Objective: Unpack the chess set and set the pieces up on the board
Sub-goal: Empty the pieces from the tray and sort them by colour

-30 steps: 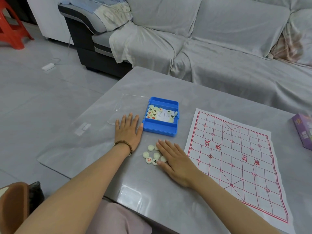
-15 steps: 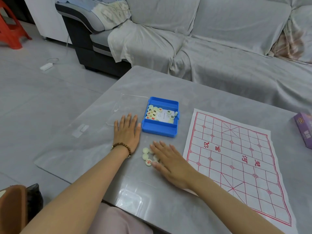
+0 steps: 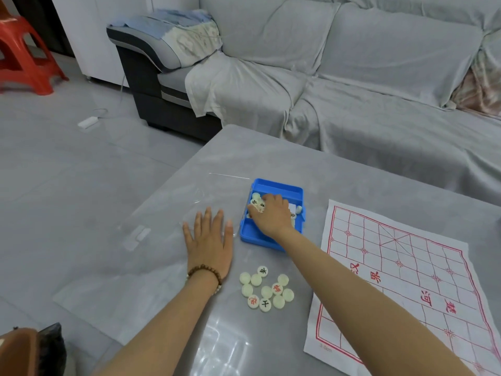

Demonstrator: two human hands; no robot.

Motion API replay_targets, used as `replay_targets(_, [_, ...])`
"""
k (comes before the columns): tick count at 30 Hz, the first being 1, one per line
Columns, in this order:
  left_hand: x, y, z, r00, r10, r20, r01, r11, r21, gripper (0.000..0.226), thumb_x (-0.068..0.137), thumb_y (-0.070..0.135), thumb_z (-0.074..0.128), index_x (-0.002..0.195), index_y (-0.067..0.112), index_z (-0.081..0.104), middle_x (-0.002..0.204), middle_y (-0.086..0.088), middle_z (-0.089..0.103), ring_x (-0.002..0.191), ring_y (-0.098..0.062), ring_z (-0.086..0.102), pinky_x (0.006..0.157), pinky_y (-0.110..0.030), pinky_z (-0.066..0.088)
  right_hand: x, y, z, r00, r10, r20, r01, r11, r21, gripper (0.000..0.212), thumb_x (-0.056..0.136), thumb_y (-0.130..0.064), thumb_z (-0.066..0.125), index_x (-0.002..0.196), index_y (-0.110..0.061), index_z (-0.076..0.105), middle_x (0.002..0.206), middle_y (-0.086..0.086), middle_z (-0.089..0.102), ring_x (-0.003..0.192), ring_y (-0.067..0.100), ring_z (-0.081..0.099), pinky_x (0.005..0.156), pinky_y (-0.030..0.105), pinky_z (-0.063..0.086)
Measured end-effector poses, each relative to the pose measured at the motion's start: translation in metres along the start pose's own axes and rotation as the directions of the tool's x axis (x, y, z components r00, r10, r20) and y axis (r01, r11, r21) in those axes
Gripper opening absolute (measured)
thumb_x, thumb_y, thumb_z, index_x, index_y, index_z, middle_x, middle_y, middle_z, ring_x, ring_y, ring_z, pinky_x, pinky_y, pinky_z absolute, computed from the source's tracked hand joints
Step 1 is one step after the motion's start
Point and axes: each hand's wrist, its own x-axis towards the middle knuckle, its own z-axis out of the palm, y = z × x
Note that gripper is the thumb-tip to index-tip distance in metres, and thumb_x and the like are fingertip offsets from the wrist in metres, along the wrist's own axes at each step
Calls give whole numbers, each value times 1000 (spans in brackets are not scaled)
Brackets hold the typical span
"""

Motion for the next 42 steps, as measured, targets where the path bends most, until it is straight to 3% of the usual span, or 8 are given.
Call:
replay_targets(8, [1, 1, 0, 1000, -9, 10, 9, 1000, 7, 57, 94, 44, 1, 148, 27, 10, 157, 2, 3, 144, -16, -4, 115, -43, -11, -8, 7, 8, 966, -209, -150, 183, 968, -171, 45, 95, -48, 38, 95, -6, 53, 105, 9, 47, 96, 24, 46, 80, 34, 42])
replay_targets(12, [0, 1, 0, 1000, -8, 9, 8, 1000, 16, 57, 95, 44, 1, 148, 26, 10, 157, 1, 4, 144, -16, -3, 115, -44, -11, -9, 18, -1, 973, -196, -122, 174, 970, -170, 40, 95, -47, 38, 77, -13, 46, 81, 2, 50, 75, 20, 50, 61, 32, 37])
replay_targets(17, [1, 1, 2, 1000, -8, 6, 7, 1000, 24, 56, 95, 44, 2, 148, 26, 11, 157, 1, 5, 144, -17, -3, 115, -44, -11, -11, 16, -6, 974, -201, -105, 168, 950, -264, 48, 97, -43, 34, 67, -10, 53, 71, 6, 58, 64, 19, 51, 57, 31, 37])
replay_targets(23, [0, 1, 1, 1000, -3, 14, 3, 999, 35, 57, 94, 45, 1, 148, 27, 9, 157, 2, 3, 144, -16, -4, 116, -43, -10, -2, 17, -15, 986, -132, -102, 140, 987, 78, 48, 94, -35, 45, 54, -9, 42, 49, 1, 36, 48, 15, 33, 51, 30, 29])
replay_targets(27, [2, 1, 3, 999, 31, 20, -32, 998, 62, 58, 94, 48, -1, 148, 29, 7, 157, 3, 2, 144, -16, -2, 116, -41, -6, -13, 9, -38, 970, -109, -216, 176, 932, 318, 48, 93, -31, 50, 53, -11, 31, 49, 3, 24, 46, 14, 21, 50, 28, 22])
replay_targets(30, [2, 1, 6, 998, 55, 16, -56, 995, 77, 77, 80, 61, -13, 148, 30, 6, 157, 3, 3, 144, -17, -1, 116, -41, -7, -47, 11, -42, 978, -147, -150, 196, 899, 393, 50, 93, -32, 51, 53, -6, 36, 49, 3, 28, 47, 12, 24, 48, 23, 22])
replay_targets(38, [2, 2, 6, 998, 57, 34, -59, 995, 79, 73, 85, 65, -5, 148, 30, 5, 157, 2, 1, 144, -18, -4, 115, -42, -11, -99, 54, -16, 938, -346, 26, 347, 930, -119, 34, 91, -46, 49, 76, -17, 57, 73, -6, 56, 68, 12, 51, 63, 28, 40])
replay_targets(42, [1, 2, 5, 998, 53, 37, -56, 996, 70, 67, 88, 61, 4, 148, 30, 7, 157, 2, 1, 144, -17, -4, 115, -42, -10, -101, 54, -16, 898, -439, 22, 437, 887, -152, 34, 89, -53, 48, 90, -21, 57, 90, -9, 58, 72, 10, 55, 62, 26, 43])
